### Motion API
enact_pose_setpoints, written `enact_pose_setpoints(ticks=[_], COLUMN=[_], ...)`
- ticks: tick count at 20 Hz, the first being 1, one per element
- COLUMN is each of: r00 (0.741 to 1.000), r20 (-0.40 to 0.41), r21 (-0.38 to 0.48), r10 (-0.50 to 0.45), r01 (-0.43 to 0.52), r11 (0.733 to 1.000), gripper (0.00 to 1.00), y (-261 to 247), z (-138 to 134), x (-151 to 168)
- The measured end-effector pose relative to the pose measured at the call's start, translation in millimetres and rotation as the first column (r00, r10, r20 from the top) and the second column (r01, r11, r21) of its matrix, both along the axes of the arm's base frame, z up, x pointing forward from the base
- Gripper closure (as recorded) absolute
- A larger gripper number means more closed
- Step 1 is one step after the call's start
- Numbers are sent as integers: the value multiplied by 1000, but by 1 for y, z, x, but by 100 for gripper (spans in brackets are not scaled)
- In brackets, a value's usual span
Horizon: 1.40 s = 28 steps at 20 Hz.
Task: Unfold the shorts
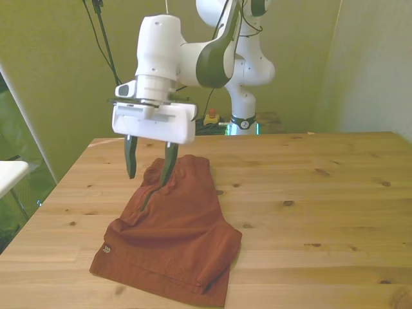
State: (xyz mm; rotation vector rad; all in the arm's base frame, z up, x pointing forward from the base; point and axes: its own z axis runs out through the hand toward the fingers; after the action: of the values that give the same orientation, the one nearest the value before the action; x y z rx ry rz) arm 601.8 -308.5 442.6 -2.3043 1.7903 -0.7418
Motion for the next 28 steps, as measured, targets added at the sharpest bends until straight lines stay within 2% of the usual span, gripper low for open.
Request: enact_pose_setpoints(ticks=[7, 12, 13, 18, 28], r00=[995, 993, 993, 993, 992], r20=[16, 4, -1, -11, -5], r21=[23, 33, 34, 45, 72], r10=[-102, -120, -120, -120, -125], r01=[102, 120, 120, 120, 125], r11=[995, 992, 992, 992, 990], gripper=[0, 0, 100, 100, 100], y=[-49, -55, -54, -54, -51], z=[-36, -59, -64, -79, -86], x=[29, 44, 45, 51, 55])
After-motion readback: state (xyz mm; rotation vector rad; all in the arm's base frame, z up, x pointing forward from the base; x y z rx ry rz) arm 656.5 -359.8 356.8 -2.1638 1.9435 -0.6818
